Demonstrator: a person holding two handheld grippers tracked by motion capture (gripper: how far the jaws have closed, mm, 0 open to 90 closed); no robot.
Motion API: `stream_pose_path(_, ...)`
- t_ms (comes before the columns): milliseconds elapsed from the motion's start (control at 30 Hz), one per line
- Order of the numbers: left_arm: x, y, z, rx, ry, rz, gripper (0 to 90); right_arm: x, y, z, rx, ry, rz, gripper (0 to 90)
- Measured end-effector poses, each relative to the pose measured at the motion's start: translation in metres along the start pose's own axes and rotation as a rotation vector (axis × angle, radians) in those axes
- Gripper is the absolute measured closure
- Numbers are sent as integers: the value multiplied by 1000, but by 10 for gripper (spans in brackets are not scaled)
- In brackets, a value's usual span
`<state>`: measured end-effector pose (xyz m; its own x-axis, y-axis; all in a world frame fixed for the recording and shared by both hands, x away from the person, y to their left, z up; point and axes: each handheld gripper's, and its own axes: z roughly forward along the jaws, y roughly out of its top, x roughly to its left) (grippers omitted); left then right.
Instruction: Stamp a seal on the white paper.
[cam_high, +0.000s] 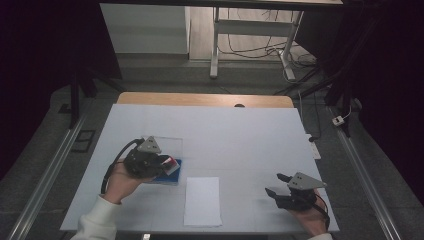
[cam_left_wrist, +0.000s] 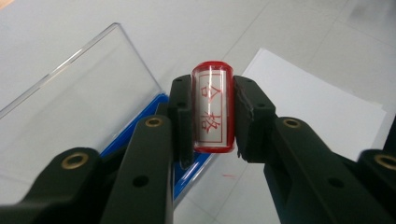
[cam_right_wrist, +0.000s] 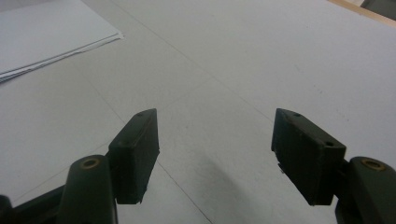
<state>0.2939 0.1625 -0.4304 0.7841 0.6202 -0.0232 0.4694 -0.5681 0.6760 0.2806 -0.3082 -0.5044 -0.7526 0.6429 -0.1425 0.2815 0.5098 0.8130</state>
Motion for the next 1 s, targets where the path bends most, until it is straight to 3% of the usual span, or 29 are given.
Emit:
stream_pose_path(467, -17, 9, 8, -9, -68, 41, 702, 0, 0, 0, 1, 1, -1, 316)
stream_pose_path(1000, -38, 18, 21, 18, -130, 103, 702, 1, 0, 0, 1, 1, -1, 316)
